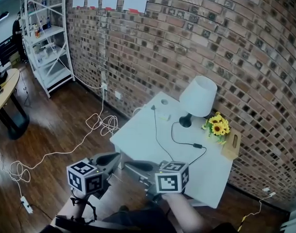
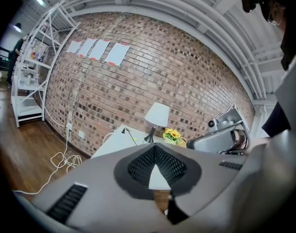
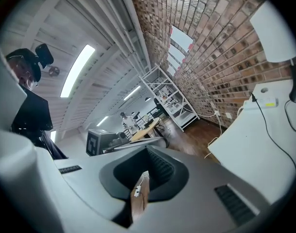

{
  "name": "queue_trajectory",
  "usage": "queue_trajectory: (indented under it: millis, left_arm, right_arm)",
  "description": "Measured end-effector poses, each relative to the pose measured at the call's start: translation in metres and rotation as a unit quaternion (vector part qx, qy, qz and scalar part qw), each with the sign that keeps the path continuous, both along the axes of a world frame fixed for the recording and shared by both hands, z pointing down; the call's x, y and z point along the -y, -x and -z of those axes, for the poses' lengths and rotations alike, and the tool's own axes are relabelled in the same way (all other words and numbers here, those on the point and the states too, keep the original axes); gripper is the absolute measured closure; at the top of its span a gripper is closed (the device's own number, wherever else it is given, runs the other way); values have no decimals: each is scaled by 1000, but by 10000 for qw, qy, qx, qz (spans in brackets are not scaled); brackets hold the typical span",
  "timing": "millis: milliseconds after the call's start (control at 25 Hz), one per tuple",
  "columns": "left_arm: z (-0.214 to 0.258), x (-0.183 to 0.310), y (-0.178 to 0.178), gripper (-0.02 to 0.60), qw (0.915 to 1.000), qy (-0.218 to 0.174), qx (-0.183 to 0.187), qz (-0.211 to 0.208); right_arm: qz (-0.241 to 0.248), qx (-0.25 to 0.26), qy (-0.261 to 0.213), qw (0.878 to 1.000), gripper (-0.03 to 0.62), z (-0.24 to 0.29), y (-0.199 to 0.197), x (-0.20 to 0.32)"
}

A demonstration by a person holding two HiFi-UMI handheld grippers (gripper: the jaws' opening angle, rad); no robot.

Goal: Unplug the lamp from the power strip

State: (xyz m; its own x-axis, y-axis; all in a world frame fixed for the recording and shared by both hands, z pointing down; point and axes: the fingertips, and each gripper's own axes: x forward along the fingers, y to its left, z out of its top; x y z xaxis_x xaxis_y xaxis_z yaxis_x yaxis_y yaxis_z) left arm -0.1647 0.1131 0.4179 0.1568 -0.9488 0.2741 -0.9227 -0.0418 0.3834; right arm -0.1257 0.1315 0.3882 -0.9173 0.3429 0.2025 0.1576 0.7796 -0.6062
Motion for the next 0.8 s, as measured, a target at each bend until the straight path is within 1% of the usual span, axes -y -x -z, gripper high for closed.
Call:
queue_trajectory:
  millis: [160,280,320,440,480,600,800]
  left_arm:
    - [-8,-1,0,572,9999,80,-38,83]
    - [-11,1,-1,572,9999,84,-1,83]
    - [-11,3,-1,572,9999,70,49,75]
    - [-17,12,11,572,9992,107,356,114]
    - [-19,15,11,572,9991,152,371,118]
    - [-24,23,1,572,9994,283,151,89]
    - [-32,48,1,572,9989,412,239,-24]
  right_arm:
    - [148,1,-3,9999,599,-3,3,-3]
    - [196,-37,27,9998,599,-10,1,0]
    - [198,-49,32,9998,599,-12,1,3]
    - [287,-33,35,9996,599,-17,9,11]
    - [314,-30,66,9995,599,-20,10,12]
    - [408,-61,176,9990,599,-29,6,16]
    - [345,-9,224,9992,599,-39,2,44]
